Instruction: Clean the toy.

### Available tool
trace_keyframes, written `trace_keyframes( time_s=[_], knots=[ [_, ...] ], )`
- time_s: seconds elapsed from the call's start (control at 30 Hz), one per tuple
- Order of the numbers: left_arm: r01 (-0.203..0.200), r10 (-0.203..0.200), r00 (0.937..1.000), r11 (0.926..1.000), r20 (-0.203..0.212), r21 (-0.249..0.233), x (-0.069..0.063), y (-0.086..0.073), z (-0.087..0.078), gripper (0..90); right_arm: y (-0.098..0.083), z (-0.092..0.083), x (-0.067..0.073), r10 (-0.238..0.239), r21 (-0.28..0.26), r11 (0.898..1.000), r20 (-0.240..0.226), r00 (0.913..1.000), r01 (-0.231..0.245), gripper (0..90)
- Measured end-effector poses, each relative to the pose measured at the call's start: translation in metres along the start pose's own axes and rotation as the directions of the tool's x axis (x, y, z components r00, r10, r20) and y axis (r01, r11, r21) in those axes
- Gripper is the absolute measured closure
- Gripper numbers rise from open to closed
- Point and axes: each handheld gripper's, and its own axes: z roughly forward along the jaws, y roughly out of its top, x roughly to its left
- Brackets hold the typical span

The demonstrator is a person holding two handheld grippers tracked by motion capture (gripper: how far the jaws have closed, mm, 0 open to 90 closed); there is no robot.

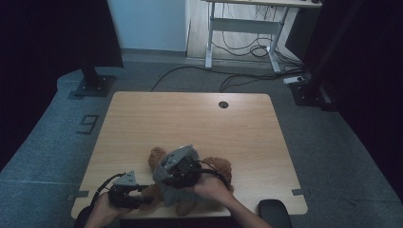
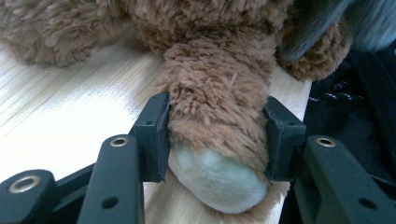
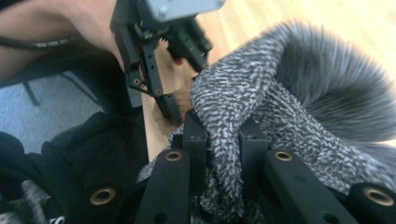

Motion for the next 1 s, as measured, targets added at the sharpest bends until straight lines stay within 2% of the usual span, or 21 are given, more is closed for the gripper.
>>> trace_keyframes(
  time_s=[0.13, 0.3, 0.4, 0.5, 0.77, 0.9, 1.0],
  knots=[
    [0.005, -0.005, 1.0, 1.0, 0.003, -0.002, 0.0, 0.0, 0.0, 49.9, -0.008, 0.018, 0.001, 0.007, 0.043, 0.999, -0.015, 0.9999, -0.007, 77.5],
    [0.002, -0.002, 1.0, 1.0, -0.001, 0.0, 0.0, 0.0, 0.0, 50.0, -0.029, 0.014, -0.005, 0.05, 0.047, 0.998, -0.016, 0.9986, -0.05, 77.6],
    [0.001, -0.001, 1.0, 1.0, -0.001, 0.001, 0.001, 0.0, 0.0, 50.0, -0.043, 0.005, -0.007, 0.073, 0.042, 0.996, -0.008, 0.9973, -0.073, 77.7],
    [0.002, -0.002, 1.0, 1.0, -0.001, 0.0, 0.0, 0.0, 0.0, 50.1, -0.056, -0.007, -0.009, 0.086, 0.04, 0.995, 0.025, 0.996, -0.087, 77.7],
    [0.005, -0.005, 1.0, 1.0, -0.003, -0.003, 0.001, 0.0, 0.0, 50.2, -0.09, -0.041, -0.017, 0.16, 0.017, 0.987, 0.093, 0.9827, -0.163, 77.7],
    [0.007, -0.007, 1.0, 1.0, -0.002, -0.004, 0.001, 0.0, 0.0, 50.2, -0.097, -0.058, -0.017, 0.169, 0.019, 0.985, 0.141, 0.9755, -0.173, 77.7],
    [0.005, -0.005, 1.0, 1.0, -0.003, -0.004, 0.001, 0.0, 0.0, 50.1, -0.095, -0.072, -0.015, 0.175, 0.006, 0.984, 0.18, 0.9681, -0.178, 77.6]
  ],
)
